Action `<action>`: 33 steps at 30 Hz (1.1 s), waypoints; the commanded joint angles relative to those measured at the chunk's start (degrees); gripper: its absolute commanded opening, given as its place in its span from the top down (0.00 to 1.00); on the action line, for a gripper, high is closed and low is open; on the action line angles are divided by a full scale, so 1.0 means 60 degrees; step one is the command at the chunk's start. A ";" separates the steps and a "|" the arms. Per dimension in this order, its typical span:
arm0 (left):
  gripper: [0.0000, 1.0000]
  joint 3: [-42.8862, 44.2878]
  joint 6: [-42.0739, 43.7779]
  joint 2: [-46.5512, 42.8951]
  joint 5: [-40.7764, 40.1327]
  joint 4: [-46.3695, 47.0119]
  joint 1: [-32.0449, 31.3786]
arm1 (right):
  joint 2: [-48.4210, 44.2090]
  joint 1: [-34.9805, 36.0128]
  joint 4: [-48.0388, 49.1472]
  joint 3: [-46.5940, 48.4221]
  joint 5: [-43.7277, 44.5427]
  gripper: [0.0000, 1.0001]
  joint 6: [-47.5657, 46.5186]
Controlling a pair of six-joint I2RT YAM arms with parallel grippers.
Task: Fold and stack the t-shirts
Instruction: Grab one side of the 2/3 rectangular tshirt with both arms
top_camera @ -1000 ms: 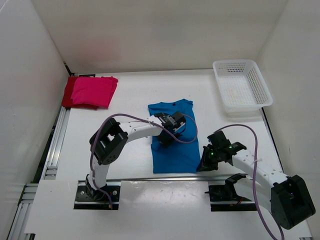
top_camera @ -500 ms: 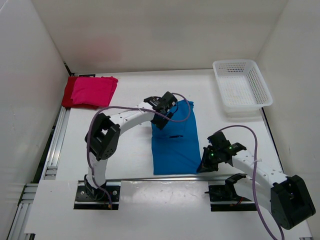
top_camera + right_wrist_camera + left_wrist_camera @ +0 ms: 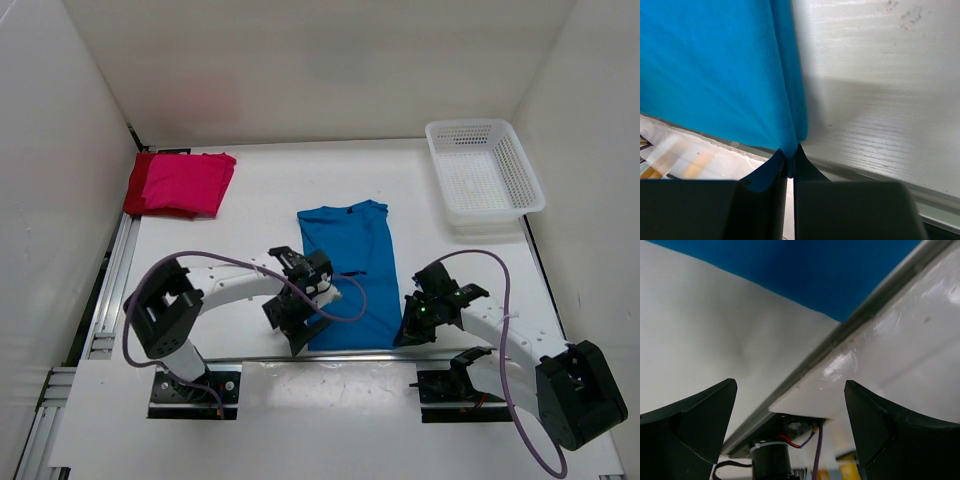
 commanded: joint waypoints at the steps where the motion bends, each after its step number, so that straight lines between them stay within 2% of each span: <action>1: 0.00 -0.0619 -0.0002 0.0046 0.1418 0.0680 -0.0144 | 0.0112 -0.0036 0.0328 -0.0219 -0.0162 0.94 0.0009; 4: 0.00 -0.0796 -0.0002 0.0485 0.2352 0.1106 -0.0144 | 0.0200 -0.0036 0.0606 -0.0308 -0.0338 0.94 0.0214; 12: 0.00 -0.0883 -0.0002 0.0766 0.3046 0.1808 -0.0042 | 0.0025 0.0212 0.1133 -0.0615 -0.0559 0.94 0.0992; 15: 0.04 -0.1308 -0.0002 0.0677 0.3235 0.1940 0.0046 | -0.0063 0.0301 0.1221 -0.0703 -0.0558 0.94 0.1211; 18: 0.11 -0.1193 -0.0002 0.0677 0.3383 0.1941 0.0514 | -0.0063 0.0301 0.1324 -0.0791 -0.0558 0.94 0.1211; 19: 0.16 -0.1076 -0.0002 0.0822 0.3180 0.2043 0.0718 | 0.0024 0.0388 0.1324 -0.0704 -0.0558 0.94 0.1211; 21: 0.20 -0.1075 -0.0002 0.1027 0.2785 0.2044 0.0910 | 0.0025 0.0389 0.1324 -0.0703 -0.0558 0.94 0.1211; 24: 0.21 -0.0900 -0.0002 0.1306 0.2782 0.2044 0.1116 | 0.0025 0.0389 0.1237 -0.0601 -0.0558 0.94 0.1211; 27: 0.27 -0.0651 -0.0002 0.1701 0.2782 0.2044 0.1116 | 0.0025 0.0389 0.1236 -0.0601 -0.0471 0.94 0.1211; 33: 0.52 -0.0503 -0.0002 0.2229 0.3324 0.1956 0.0705 | 0.0025 0.0389 0.1236 -0.0513 -0.0383 0.94 0.1211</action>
